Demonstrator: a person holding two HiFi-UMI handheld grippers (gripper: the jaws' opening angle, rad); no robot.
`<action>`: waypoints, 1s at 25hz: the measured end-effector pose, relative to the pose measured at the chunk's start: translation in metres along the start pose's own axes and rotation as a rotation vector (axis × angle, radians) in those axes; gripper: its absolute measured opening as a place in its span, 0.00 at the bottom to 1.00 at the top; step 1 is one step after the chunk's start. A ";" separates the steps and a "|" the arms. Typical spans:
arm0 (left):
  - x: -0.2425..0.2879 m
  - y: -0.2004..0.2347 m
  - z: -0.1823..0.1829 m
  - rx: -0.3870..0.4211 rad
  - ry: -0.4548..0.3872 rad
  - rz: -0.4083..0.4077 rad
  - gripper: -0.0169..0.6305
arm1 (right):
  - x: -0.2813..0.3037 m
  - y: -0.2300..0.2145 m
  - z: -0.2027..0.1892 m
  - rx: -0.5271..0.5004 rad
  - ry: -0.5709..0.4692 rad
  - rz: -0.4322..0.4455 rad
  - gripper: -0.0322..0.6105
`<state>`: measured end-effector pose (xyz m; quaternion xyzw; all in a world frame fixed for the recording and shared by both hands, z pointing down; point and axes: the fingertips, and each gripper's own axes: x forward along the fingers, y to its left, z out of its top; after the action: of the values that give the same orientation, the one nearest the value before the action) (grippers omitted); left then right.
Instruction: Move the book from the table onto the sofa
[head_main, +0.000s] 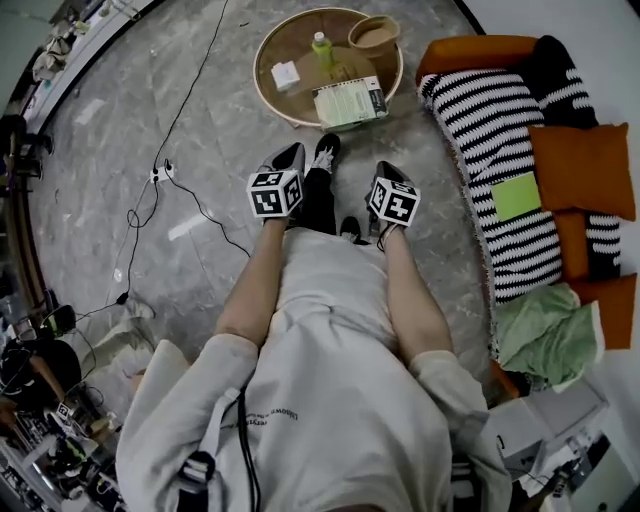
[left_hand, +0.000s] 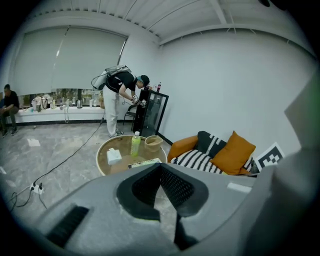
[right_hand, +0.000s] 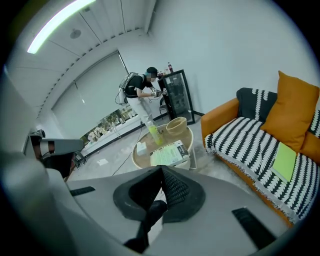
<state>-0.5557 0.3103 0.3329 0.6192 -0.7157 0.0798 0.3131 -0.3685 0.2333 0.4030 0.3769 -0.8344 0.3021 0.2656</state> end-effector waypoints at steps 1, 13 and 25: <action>0.008 -0.004 0.003 0.005 0.006 -0.018 0.04 | 0.001 -0.004 0.003 -0.003 -0.002 -0.011 0.06; 0.075 -0.028 0.043 0.197 0.069 -0.164 0.04 | 0.036 -0.022 0.049 0.152 -0.058 -0.062 0.06; 0.150 0.035 0.062 0.224 0.195 -0.233 0.04 | 0.116 -0.006 0.043 0.293 0.016 -0.124 0.06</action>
<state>-0.6161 0.1617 0.3756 0.7184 -0.5919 0.1815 0.3173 -0.4399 0.1461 0.4535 0.4598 -0.7545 0.4066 0.2325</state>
